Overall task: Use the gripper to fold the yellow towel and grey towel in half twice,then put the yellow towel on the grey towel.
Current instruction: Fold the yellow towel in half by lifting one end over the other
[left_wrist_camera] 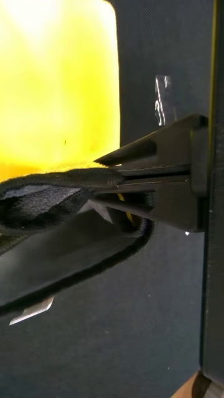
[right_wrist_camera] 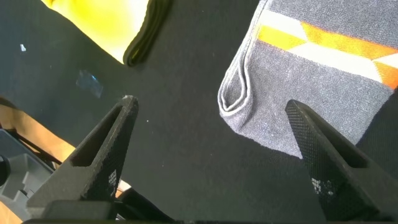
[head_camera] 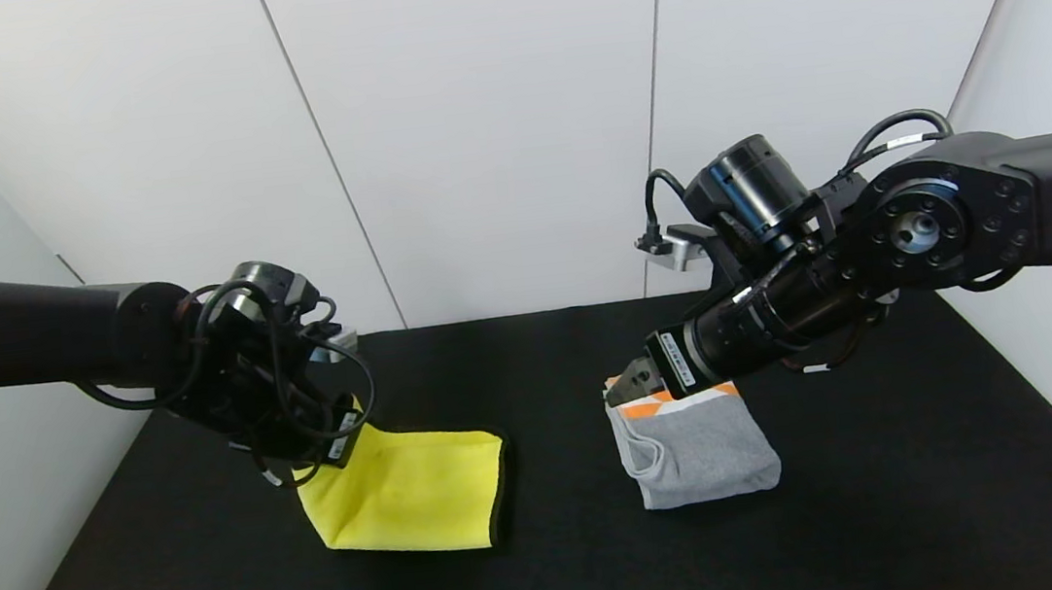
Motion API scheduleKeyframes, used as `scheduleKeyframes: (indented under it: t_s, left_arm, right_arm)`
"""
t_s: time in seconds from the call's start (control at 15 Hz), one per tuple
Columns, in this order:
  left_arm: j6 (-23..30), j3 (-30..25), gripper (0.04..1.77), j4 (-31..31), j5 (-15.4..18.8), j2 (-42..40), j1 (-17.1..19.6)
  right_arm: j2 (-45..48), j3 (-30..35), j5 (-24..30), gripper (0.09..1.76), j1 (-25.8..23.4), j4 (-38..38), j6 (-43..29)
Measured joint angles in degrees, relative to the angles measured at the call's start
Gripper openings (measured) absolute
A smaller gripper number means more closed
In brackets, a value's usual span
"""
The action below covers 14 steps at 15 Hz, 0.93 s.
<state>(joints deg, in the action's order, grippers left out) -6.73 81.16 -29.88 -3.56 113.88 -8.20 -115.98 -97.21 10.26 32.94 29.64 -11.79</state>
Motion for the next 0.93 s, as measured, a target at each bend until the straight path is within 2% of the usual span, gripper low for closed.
scheduleKeyframes:
  t_s: [0.47,0.93]
  left_arm:
    - [3.83,-0.13,0.12,-0.37,-0.93,-0.22,-6.86]
    - [6.0,-0.63,0.12,-0.41,-1.0,-0.05,-11.14]
  right_arm:
    - [0.22,0.1,0.0,1.71,-0.01,-0.02,0.0]
    - [0.3,0.18,-0.01,1.71,0.0,-0.02,0.0]
